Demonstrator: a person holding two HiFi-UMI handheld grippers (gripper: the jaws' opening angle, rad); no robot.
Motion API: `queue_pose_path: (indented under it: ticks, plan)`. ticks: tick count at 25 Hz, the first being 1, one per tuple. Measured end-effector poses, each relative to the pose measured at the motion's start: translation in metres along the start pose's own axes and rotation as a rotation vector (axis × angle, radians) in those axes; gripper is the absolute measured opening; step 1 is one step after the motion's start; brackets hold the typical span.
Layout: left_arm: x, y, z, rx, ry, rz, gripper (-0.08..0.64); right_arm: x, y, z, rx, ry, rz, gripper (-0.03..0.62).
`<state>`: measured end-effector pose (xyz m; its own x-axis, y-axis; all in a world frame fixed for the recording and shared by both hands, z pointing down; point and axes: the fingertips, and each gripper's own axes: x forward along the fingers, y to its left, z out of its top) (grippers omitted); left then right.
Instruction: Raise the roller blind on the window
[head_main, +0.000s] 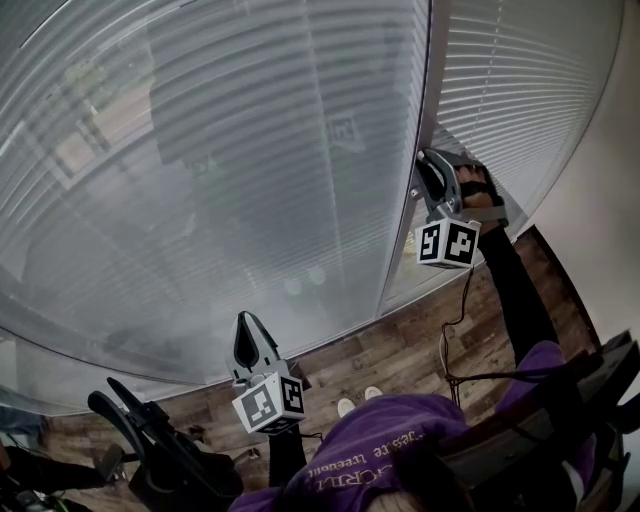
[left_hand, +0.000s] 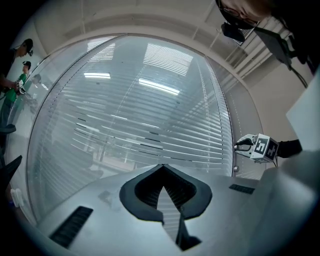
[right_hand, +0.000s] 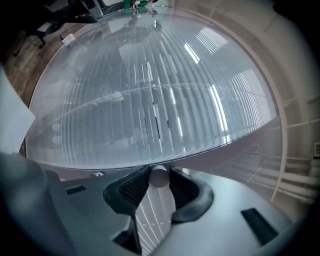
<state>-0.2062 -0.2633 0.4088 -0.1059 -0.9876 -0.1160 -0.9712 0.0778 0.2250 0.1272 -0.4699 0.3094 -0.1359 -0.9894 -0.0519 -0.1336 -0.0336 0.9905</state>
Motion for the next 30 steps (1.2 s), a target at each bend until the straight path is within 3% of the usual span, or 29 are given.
queue_pose_path:
  ticks: [24,26,30]
  plan:
    - [-0.0005,-0.0004,0.0,-0.002,0.003,0.0,0.0,0.0009,0.003,-0.0016,-0.148,-0.026,-0.027,0.123]
    - [-0.001,0.0002,-0.0011,-0.003,0.004,-0.001,0.0,0.0003,0.0036,-0.001,-0.128,-0.029,-0.031,0.123]
    - [-0.0027,0.0013,-0.0028,0.0,0.007,-0.002,0.0,-0.0023,0.0037,-0.0017,0.016,-0.039,-0.056,0.123]
